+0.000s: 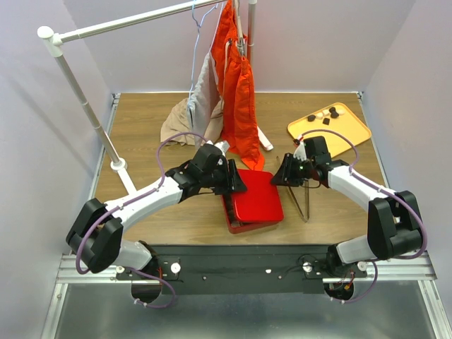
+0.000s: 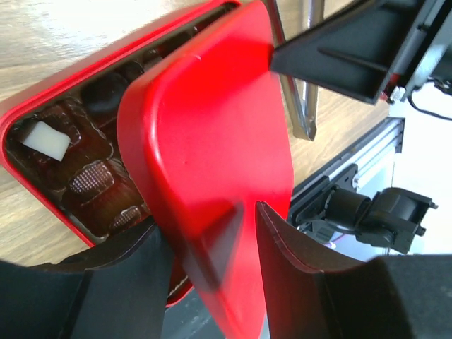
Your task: Pack the chocolate
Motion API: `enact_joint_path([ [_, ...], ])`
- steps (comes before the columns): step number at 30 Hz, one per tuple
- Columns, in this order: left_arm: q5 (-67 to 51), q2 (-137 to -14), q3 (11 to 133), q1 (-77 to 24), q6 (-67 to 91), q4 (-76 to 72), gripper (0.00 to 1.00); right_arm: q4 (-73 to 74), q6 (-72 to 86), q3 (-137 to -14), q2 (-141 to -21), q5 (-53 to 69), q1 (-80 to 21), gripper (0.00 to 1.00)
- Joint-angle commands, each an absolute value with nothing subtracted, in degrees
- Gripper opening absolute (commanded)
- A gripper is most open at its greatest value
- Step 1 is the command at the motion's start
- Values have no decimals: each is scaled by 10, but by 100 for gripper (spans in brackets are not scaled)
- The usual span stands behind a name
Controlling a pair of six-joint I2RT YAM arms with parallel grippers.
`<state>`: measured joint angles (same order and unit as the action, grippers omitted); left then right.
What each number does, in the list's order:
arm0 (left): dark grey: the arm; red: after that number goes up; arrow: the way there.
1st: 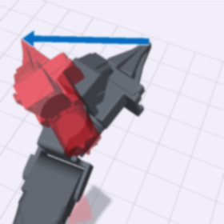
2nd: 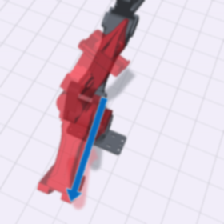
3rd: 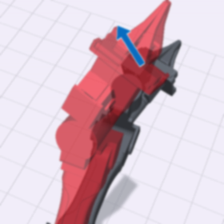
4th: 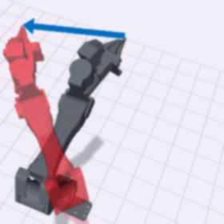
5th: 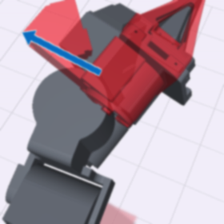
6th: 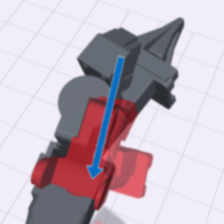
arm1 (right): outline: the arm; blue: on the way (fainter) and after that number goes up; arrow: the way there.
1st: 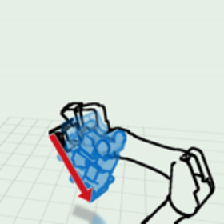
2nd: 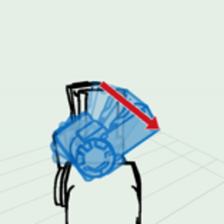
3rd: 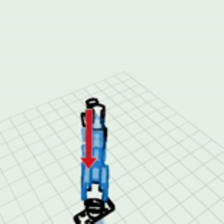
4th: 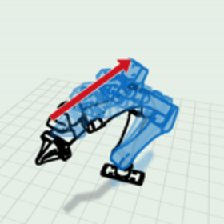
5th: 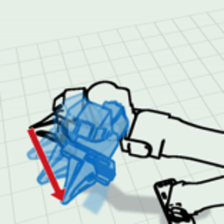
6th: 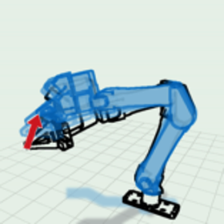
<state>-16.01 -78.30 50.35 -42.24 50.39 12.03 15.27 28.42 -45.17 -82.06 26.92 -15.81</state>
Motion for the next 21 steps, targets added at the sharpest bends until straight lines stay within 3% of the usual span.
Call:
enact_joint_path([
  [1, -120, -760, 518, -425, 492, 134, 59, 180, 284, -460, -818, 303, -168, 41],
  [12, -62, -750, 552, -425, 469, 235, 76, 180, 291, -473, -812, 304, -168, 41],
  [21, -16, -750, 543, -425, 459, 286, 81, 180, 288, -473, -818, 309, -167, 41],
])
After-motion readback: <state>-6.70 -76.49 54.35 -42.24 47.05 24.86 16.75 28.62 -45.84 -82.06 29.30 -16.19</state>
